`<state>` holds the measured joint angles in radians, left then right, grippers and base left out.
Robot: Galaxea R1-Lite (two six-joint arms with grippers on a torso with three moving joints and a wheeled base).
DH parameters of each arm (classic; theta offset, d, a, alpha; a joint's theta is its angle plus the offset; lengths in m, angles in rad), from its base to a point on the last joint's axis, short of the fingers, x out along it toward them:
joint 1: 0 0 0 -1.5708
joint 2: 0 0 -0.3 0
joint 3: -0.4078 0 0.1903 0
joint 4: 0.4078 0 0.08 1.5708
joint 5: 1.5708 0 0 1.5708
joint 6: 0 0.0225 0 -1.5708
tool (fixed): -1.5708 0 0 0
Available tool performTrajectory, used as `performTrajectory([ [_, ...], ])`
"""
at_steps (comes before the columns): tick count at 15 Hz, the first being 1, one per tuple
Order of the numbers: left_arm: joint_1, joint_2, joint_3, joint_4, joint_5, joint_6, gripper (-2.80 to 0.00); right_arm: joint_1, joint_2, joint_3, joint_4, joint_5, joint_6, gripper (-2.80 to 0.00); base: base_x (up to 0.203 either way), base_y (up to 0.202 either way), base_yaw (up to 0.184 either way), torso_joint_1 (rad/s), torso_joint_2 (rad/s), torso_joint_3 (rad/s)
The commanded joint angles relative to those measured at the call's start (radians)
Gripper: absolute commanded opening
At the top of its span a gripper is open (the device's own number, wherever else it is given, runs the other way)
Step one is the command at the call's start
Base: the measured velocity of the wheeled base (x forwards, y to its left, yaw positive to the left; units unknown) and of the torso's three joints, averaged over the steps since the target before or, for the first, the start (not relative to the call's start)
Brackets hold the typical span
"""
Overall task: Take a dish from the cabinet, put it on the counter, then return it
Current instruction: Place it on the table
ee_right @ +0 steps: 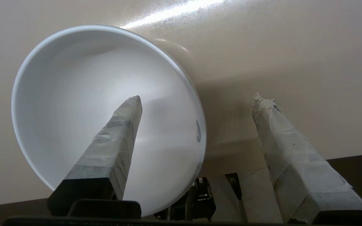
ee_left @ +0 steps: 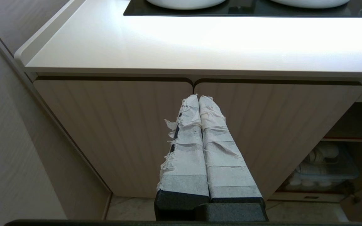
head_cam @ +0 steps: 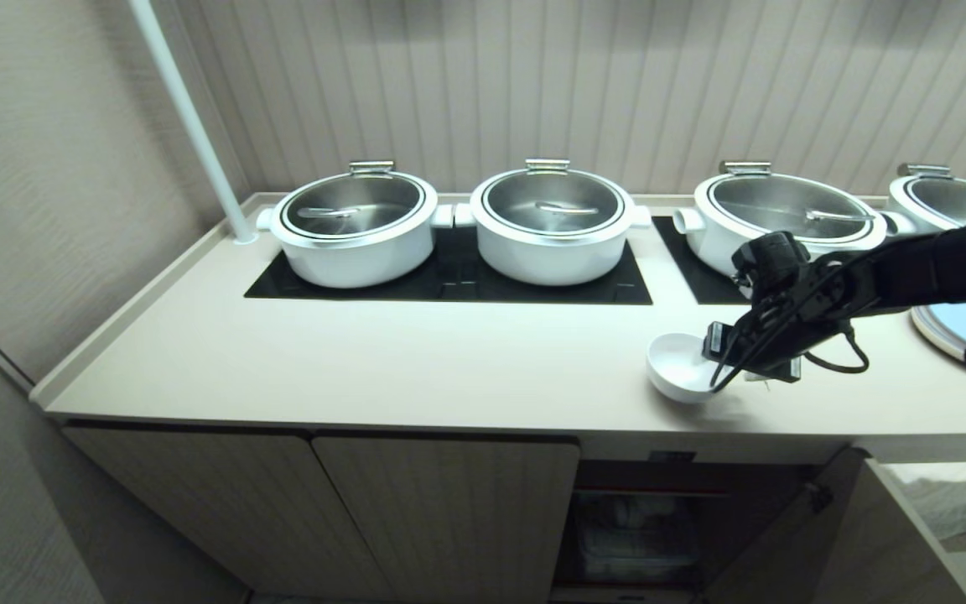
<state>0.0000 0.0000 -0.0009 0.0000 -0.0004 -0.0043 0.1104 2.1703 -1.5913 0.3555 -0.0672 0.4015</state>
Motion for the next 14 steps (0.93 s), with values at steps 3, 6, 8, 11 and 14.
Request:
performTrajectory([
  [3, 0.0, 0.0, -0.001, 0.0, 0.0, 0.0, -2.8, 0.0, -0.027, 0.017, -0.001, -0.004, -0.007, 0.0, 0.0, 0.0, 0.0, 0.0, 0.0, 0.0],
  [6, 0.0, 0.0, 0.0, 0.0, 0.0, 0.0, -2.8, 0.003, -0.054, 0.035, -0.001, -0.006, -0.013, 0.0, 0.0, 0.0, 0.0, 0.0, 0.0, 0.0],
  [8, 0.0, 0.0, 0.001, 0.0, 0.0, 0.0, -2.8, 0.003, -0.075, 0.064, -0.02, -0.008, -0.024, 0.0, 0.0, 0.0, 0.0, 0.0, 0.0, 0.0],
  [11, 0.0, 0.0, 0.001, 0.0, -0.001, 0.0, -2.8, 0.002, -0.112, 0.164, -0.129, -0.009, -0.093, 0.0, 0.0, 0.0, 0.0, 0.0, 0.0, 0.0],
  [14, 0.0, 0.0, 0.0, 0.0, 0.0, 0.0, -2.8, 0.002, -0.157, 0.272, -0.263, -0.023, -0.161, 0.0, 0.0, 0.0, 0.0, 0.0, 0.0, 0.0],
])
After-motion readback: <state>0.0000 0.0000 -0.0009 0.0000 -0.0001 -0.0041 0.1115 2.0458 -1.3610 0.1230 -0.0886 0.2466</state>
